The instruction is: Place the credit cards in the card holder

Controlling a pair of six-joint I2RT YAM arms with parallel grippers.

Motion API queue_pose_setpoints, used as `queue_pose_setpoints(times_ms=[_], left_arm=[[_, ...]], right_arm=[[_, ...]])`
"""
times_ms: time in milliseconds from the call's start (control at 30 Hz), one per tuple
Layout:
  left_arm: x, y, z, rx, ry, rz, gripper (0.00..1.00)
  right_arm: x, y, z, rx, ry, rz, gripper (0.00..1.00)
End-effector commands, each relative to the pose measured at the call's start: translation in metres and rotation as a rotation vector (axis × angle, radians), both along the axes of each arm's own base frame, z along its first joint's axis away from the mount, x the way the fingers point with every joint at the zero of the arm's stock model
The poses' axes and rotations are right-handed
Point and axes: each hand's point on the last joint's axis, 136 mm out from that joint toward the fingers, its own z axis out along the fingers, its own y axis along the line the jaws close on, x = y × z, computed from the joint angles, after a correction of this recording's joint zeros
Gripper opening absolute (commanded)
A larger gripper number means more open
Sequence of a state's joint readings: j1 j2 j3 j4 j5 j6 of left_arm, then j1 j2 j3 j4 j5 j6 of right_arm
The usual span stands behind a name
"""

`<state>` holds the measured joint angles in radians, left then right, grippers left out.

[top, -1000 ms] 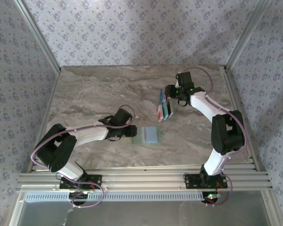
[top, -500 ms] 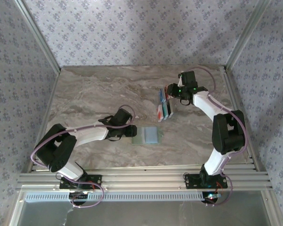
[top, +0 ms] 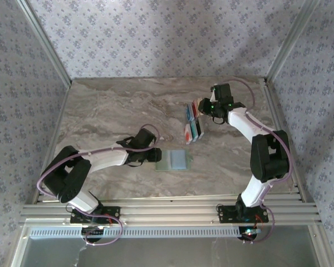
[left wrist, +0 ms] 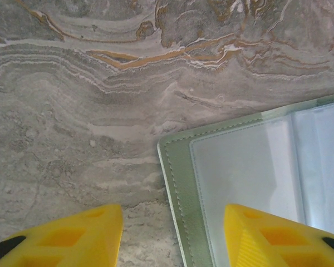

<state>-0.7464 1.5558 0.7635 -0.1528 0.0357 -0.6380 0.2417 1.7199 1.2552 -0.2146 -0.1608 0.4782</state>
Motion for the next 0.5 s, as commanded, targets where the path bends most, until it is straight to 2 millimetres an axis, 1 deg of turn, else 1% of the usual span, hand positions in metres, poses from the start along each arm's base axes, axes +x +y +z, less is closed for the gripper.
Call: queue_pose_setpoints(times_ms=[0, 167, 267, 367, 467], left_arm=[[0.0, -0.002, -0.002, -0.006, -0.002, 0.001, 0.51], [0.0, -0.005, -0.005, -0.015, 0.008, -0.002, 0.51], [0.001, -0.005, -0.005, -0.015, 0.008, -0.001, 0.5], [0.0, -0.004, -0.004, -0.014, 0.008, -0.001, 0.5], [0.0, -0.005, 0.001, -0.025, -0.001, 0.001, 0.5]], right_arm=[[-0.002, -0.006, 0.018, -0.038, -0.036, -0.023, 0.18], [-0.002, -0.01, 0.02, -0.09, -0.046, -0.042, 0.17], [-0.001, -0.011, 0.018, -0.105, -0.041, -0.047, 0.13], [-0.001, -0.013, 0.021, -0.125, -0.05, -0.061, 0.09], [-0.001, -0.015, 0.03, -0.149, -0.072, -0.083, 0.06]])
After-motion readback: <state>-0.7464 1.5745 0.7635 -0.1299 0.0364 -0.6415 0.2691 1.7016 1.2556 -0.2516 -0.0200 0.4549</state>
